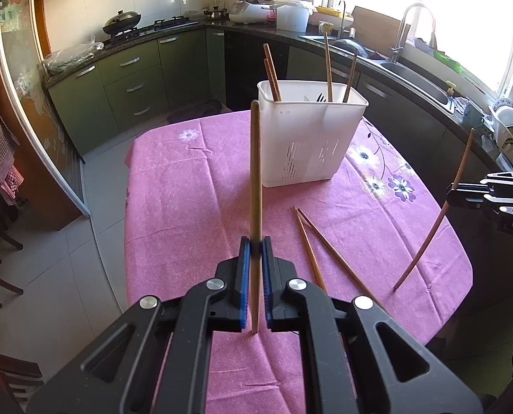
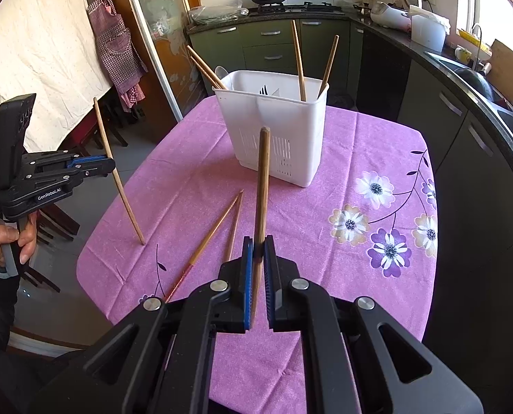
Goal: Organize utensils
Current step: 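Raise both held chopsticks upright and carry them over the white holder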
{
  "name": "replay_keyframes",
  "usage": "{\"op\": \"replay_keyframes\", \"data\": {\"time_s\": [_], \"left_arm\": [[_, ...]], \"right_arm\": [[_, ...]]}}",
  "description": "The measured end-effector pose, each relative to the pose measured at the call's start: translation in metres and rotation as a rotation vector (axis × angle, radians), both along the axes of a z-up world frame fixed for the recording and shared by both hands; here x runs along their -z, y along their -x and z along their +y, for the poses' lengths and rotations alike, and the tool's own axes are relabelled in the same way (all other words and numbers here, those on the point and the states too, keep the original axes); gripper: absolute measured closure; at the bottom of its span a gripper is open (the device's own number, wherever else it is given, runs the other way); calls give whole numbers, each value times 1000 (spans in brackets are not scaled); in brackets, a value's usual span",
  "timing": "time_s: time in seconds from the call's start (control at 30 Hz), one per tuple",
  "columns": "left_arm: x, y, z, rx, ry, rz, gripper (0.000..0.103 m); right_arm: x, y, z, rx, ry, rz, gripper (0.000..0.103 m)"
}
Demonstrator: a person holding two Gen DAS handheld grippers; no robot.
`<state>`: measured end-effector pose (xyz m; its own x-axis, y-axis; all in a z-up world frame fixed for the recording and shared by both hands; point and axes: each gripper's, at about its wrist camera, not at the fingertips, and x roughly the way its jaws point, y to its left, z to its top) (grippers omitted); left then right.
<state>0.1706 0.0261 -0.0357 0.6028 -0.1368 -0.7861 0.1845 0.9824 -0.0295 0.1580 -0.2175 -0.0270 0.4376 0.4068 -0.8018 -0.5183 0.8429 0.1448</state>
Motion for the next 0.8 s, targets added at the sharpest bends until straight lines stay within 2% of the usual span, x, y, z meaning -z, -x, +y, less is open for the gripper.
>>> {"op": "replay_keyframes", "data": {"time_s": [0.27, 0.5, 0.6, 0.8], "left_arm": [[-5, -1, -3, 10, 2, -3, 96], [-19, -7, -6, 26, 18, -14, 96], [-35, -10, -12, 34, 18, -38, 96], [-90, -24, -30, 79, 30, -118, 96]], "right_arm": [[0, -3, 2, -9, -9, -5, 96], [-21, -10, 0, -2, -26, -47, 96], [-40, -17, 0, 2, -32, -78, 96], [-89, -41, -1, 20, -61, -131, 96]]}}
